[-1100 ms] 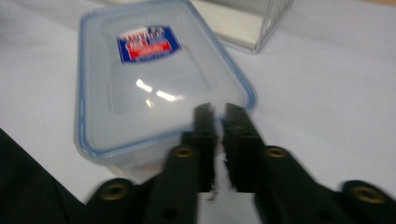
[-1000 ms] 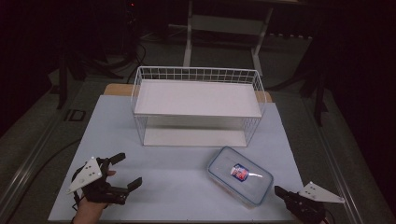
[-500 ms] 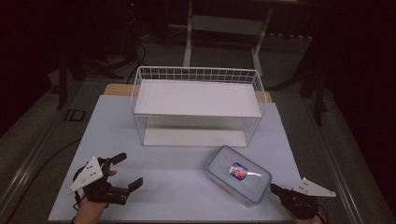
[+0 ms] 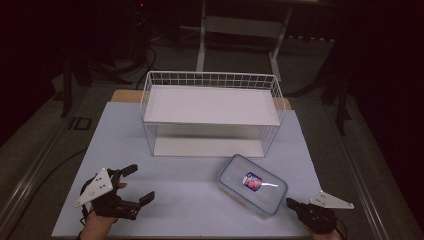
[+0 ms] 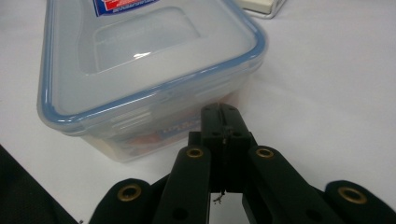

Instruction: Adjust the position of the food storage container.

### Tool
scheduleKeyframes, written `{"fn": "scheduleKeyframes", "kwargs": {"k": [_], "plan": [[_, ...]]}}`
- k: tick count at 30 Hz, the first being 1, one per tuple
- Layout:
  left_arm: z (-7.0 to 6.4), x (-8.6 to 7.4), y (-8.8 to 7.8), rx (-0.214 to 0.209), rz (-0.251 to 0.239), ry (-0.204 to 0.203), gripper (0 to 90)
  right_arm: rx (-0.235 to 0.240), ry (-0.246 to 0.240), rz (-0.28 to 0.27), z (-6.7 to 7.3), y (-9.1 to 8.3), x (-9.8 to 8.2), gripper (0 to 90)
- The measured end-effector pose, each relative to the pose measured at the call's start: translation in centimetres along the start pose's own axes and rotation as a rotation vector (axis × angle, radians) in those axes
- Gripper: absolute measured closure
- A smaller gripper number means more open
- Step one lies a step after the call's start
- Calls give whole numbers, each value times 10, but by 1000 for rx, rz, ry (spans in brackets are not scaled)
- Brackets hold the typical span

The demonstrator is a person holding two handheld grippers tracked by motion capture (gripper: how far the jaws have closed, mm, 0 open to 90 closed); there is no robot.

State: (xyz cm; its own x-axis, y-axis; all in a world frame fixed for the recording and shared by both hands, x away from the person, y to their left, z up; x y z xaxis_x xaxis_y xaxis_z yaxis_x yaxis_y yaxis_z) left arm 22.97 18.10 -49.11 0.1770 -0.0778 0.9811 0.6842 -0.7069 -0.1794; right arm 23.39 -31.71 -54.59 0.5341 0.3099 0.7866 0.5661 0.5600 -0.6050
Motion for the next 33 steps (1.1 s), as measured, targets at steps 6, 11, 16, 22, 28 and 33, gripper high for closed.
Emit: {"fn": "scheduleKeyframes", "kwargs": {"k": [6,11,16,22,28,33], "plan": [[-1,0,1,-2,3,3,0,6,-7,13,1,11,3,900],[-1,-1,2,-3,7,-3,0,3,3,12,-3,19,9,900],[-2,-1,3,-15,13,-5,0,5,4,-4,-6,32,18,900],[-3,-2,4,-24,17,1,0,15,15,-25,-8,47,28,900],[-4,-2,5,-27,22,3,0,6,-12,-25,-9,59,36,900],[-5,-2,5,-30,24,3,0,12,-13,-19,-10,68,43,900]]}}
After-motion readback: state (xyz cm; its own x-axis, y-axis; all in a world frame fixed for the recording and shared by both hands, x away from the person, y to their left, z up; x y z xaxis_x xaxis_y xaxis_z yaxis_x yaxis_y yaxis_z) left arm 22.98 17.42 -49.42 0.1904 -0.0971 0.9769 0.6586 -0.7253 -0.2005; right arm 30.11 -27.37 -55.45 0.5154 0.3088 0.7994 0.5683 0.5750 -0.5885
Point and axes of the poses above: each handheld gripper's, and its own axes: y roughly forward along the jaws, x roughly out of its top, z roughly to its left, the point moved 5 cm from there along y, roughly forward along the jaws, and after that the axes turned 4 degrees about x, right-handed, at the moved point
